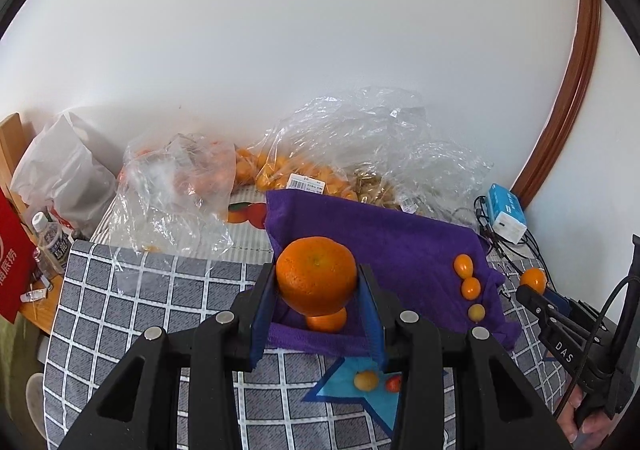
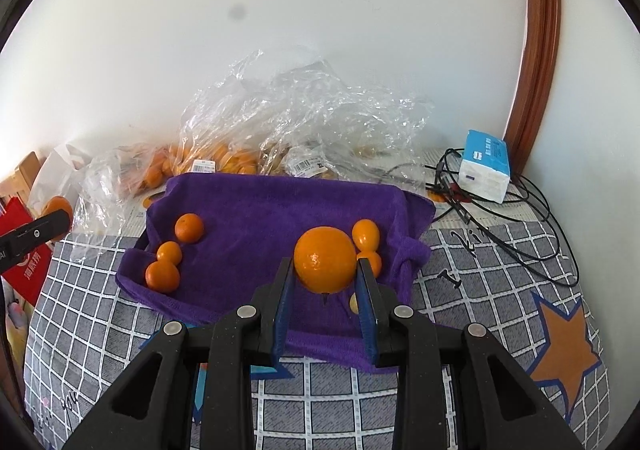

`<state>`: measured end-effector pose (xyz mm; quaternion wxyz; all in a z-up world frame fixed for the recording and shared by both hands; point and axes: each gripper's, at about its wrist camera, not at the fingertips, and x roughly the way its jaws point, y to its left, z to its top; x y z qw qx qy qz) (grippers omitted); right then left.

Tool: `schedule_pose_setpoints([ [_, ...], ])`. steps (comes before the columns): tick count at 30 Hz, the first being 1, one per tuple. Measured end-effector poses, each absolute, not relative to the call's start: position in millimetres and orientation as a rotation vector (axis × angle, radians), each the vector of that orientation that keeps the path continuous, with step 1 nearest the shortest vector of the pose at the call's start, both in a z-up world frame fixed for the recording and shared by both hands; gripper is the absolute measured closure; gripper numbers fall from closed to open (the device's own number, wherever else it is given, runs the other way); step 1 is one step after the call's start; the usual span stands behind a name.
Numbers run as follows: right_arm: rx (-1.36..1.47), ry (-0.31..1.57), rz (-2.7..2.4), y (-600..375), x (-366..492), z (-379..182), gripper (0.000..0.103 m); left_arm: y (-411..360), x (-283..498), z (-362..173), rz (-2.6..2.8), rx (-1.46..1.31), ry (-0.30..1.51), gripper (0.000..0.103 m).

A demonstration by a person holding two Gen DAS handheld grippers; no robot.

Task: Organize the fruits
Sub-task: 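Carry both held oranges over the purple towel with both grippers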

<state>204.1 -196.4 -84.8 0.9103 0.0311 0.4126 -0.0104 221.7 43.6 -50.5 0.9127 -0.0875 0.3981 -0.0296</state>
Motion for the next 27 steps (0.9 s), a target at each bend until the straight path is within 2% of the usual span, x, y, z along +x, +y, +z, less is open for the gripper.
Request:
schedule_pose_setpoints([
  [13,0.046,0.948,0.019,-196,247,-141,0.073,58,261,-77,-0.038,-0.220,0.863,0.065],
  [27,0.032,1.025,0.054,-192,273,-189,0.073,25,289,-117,-0.068,-0.168,0.946,0.065],
])
